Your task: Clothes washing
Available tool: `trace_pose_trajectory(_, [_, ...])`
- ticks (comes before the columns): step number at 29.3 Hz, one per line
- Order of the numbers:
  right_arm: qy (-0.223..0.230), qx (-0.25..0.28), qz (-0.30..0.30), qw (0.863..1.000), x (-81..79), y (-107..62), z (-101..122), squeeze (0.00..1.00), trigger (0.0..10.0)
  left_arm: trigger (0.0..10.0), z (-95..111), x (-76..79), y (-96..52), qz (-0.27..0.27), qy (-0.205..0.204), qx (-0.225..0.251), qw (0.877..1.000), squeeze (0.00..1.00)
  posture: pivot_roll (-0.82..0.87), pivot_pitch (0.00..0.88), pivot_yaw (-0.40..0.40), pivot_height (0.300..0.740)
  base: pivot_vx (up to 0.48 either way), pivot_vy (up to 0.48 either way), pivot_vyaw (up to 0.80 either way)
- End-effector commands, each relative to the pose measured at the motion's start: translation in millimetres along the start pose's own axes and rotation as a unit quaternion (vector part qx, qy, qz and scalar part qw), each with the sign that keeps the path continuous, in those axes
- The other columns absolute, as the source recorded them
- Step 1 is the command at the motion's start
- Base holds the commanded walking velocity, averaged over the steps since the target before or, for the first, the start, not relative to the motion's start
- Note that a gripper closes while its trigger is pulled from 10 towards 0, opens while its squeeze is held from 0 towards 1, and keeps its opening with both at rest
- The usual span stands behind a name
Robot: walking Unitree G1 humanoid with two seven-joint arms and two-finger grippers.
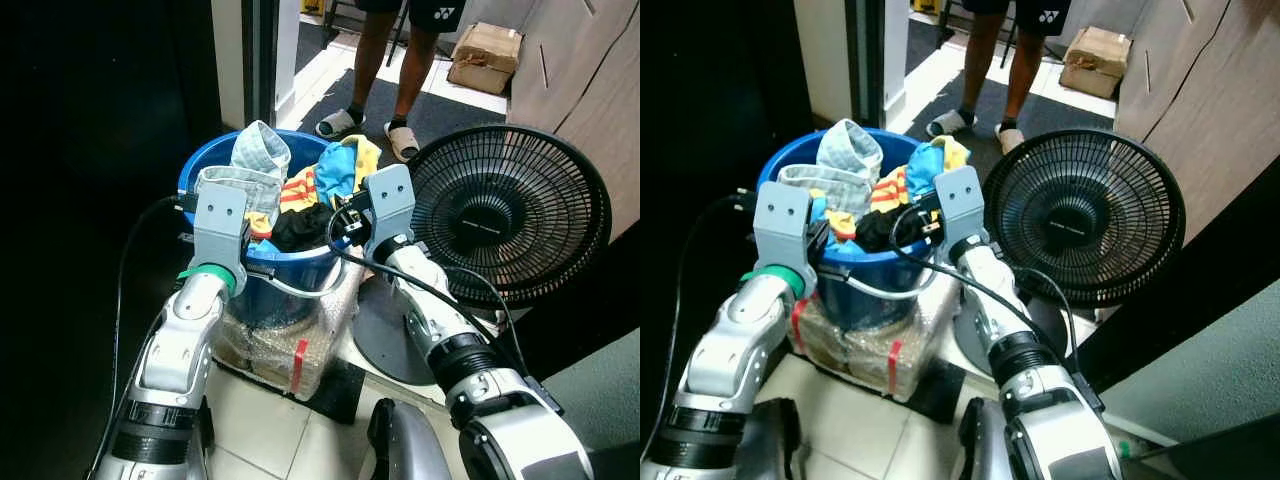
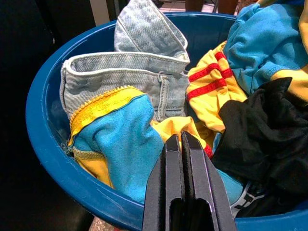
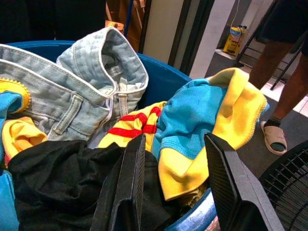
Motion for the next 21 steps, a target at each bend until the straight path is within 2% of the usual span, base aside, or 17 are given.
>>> trace_pose_trajectory(1, [-0.005, -0.019, 0.002, 1.000, 0.1, -1.1, -7.5, 0.00, 10.0, 10.0, -41.3, 2.2, -3.7, 0.000, 0.000, -0.082, 0.997, 0.00, 0.19, 0.116, -0.087, 0.491, 0.000, 0.000, 0.00])
trace_pose_trajectory(5, [-0.004, -0.087, 0.012, 0.996, -3.0, -6.1, -31.3, 0.00, 10.0, 10.0, -41.9, 1.5, -4.3, 0.002, -0.002, -0.085, 0.996, 0.00, 0.19, 0.119, -0.085, 0.491, 0.000, 0.000, 0.00])
trace_pose_trajectory(9, [-0.001, -0.112, 0.015, 0.994, -4.7, -9.4, -41.4, 0.00, 10.0, 10.0, -41.3, 1.8, -4.8, 0.002, -0.003, -0.085, 0.996, 0.00, 0.19, 0.123, -0.084, 0.491, 0.000, 0.000, 0.00])
trace_pose_trajectory(21, [0.012, -0.075, 0.010, 0.997, -2.8, -5.7, -29.1, 0.00, 10.0, 10.0, -38.2, 4.3, -2.2, 0.002, -0.007, -0.078, 0.997, 0.00, 0.18, 0.126, -0.081, 0.491, 0.000, 0.000, 0.00])
Point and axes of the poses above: a point about 5 cm out from each wrist's last joint towards the gripper, its own y axis pointing out of the wrist towards the gripper, its own z axis along the axis of the wrist's last joint, x = y × z, the point moved 3 cm from there along y, pointing out of the wrist towards the gripper, and after that the axes turned 2 degrees about y, right-handed, at the moved point
